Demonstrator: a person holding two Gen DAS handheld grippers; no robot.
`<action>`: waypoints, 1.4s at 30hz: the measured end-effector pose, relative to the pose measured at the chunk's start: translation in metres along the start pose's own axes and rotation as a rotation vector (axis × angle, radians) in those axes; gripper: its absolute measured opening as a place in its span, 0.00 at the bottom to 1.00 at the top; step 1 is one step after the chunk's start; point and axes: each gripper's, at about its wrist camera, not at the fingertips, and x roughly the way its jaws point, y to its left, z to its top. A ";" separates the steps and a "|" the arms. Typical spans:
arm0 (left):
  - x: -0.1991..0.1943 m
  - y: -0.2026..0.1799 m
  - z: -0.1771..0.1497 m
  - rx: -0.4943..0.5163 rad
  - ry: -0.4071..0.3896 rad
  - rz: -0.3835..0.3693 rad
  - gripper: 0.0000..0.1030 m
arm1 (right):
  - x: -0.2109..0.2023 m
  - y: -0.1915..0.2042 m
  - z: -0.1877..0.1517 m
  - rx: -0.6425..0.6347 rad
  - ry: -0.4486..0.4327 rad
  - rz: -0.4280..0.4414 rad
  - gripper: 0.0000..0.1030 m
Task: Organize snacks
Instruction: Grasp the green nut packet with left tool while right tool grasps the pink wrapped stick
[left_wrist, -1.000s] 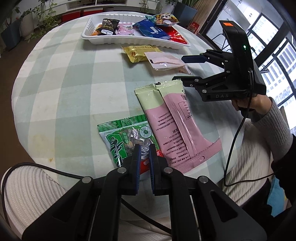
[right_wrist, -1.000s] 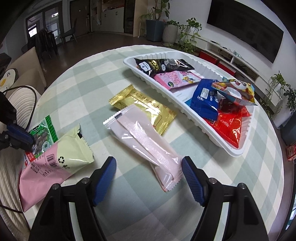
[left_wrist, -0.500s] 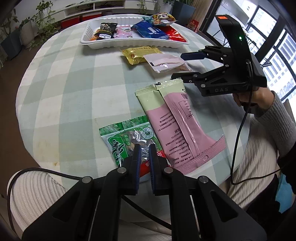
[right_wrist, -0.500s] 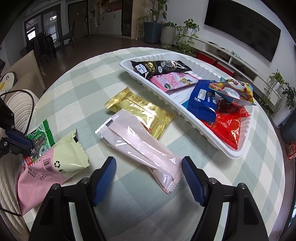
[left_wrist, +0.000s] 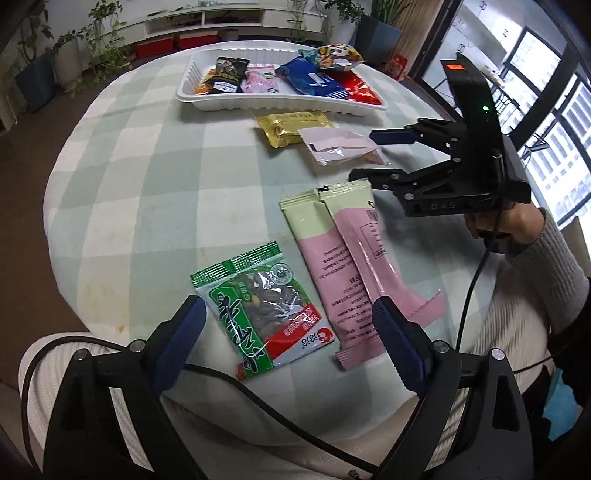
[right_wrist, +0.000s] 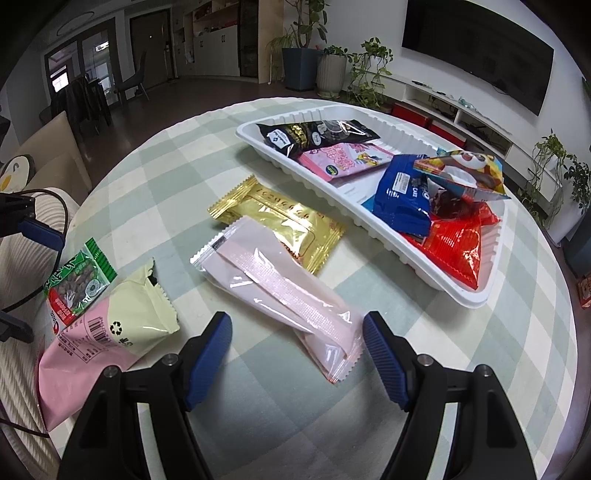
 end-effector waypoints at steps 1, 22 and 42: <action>0.002 0.000 0.000 -0.005 0.008 0.007 0.89 | 0.000 0.000 0.000 0.000 -0.001 -0.001 0.74; 0.031 -0.001 -0.007 0.021 0.028 0.183 0.67 | 0.003 -0.002 0.008 -0.011 -0.009 -0.026 0.83; 0.021 0.020 -0.004 -0.049 -0.027 0.103 0.34 | -0.006 -0.020 0.000 0.114 -0.001 0.091 0.38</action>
